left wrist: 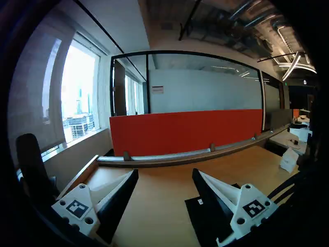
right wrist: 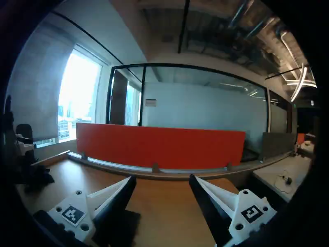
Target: Fold towel
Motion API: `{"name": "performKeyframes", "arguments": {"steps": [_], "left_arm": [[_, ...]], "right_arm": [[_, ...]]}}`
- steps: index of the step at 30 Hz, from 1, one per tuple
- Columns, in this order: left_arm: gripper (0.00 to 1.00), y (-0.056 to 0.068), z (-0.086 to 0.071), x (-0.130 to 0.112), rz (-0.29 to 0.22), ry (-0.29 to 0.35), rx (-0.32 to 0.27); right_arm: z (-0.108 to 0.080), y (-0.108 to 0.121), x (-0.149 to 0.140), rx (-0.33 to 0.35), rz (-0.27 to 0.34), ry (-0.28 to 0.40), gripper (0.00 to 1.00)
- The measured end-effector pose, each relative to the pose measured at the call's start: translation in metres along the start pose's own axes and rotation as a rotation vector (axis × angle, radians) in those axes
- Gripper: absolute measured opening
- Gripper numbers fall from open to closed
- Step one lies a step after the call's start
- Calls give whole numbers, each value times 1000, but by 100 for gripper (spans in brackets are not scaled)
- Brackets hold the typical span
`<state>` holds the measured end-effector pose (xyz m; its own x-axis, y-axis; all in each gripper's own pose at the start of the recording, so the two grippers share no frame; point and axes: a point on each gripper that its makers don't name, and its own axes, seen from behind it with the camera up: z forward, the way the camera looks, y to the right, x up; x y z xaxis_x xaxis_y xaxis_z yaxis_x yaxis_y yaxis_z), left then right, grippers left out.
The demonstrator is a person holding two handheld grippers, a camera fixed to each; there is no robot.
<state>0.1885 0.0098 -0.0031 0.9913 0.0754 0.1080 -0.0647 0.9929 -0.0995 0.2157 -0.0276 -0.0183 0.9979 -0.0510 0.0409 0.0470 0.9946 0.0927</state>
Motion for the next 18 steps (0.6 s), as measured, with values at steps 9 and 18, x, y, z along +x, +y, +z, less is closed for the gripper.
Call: {"name": "performKeyframes", "arguments": {"steps": [9, 18], "left_arm": [[97, 21, 0, -12, 51, -68, -117], [97, 39, 0, -32, 86, -131, -196]], "right_arm": [[3, -26, -14, 143, -53, -74, 100], [-2, -59, -36, 303, -131, -156, 100]]}}
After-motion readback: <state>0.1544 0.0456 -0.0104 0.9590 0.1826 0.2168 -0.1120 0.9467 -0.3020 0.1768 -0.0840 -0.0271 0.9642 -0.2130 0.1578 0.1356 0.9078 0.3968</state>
